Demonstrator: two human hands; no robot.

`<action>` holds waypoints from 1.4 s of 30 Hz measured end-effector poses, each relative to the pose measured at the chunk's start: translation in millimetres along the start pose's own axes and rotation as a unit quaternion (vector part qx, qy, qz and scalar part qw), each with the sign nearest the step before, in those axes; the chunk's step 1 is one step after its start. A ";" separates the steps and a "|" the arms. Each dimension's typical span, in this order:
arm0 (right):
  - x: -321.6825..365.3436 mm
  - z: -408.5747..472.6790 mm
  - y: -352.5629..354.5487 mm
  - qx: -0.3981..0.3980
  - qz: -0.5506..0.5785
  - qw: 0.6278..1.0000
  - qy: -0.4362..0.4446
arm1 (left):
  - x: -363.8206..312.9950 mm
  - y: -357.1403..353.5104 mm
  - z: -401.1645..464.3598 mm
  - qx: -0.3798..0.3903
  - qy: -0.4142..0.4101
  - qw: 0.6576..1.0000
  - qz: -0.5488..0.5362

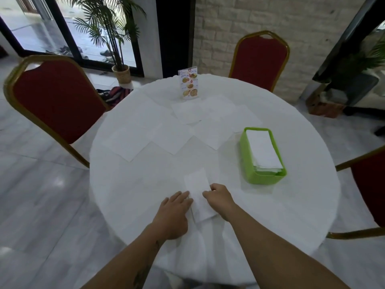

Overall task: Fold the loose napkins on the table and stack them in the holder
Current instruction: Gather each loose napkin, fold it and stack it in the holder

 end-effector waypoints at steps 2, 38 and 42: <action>8.0 -0.6 5.2 -0.026 -0.026 0.999 0.036 | -0.3 4.5 2.6 -0.003 0.013 0.999 -0.048; 6.0 94.0 250.0 -0.058 -0.122 0.985 0.111 | -223.6 85.0 118.5 -0.030 0.048 0.981 -0.186; 5.5 92.3 250.1 -0.036 -0.169 0.978 0.115 | -228.6 83.0 118.5 -0.035 0.044 0.987 -0.151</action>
Point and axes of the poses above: each hand's wrist, its own z-axis towards the middle knuckle, its own y-axis out of the back of the hand, x = y × z, the point moved 5 cm from there along z, towards the middle knuckle, and after that the axes turned 9 degrees about y, right-handed, at the moved point
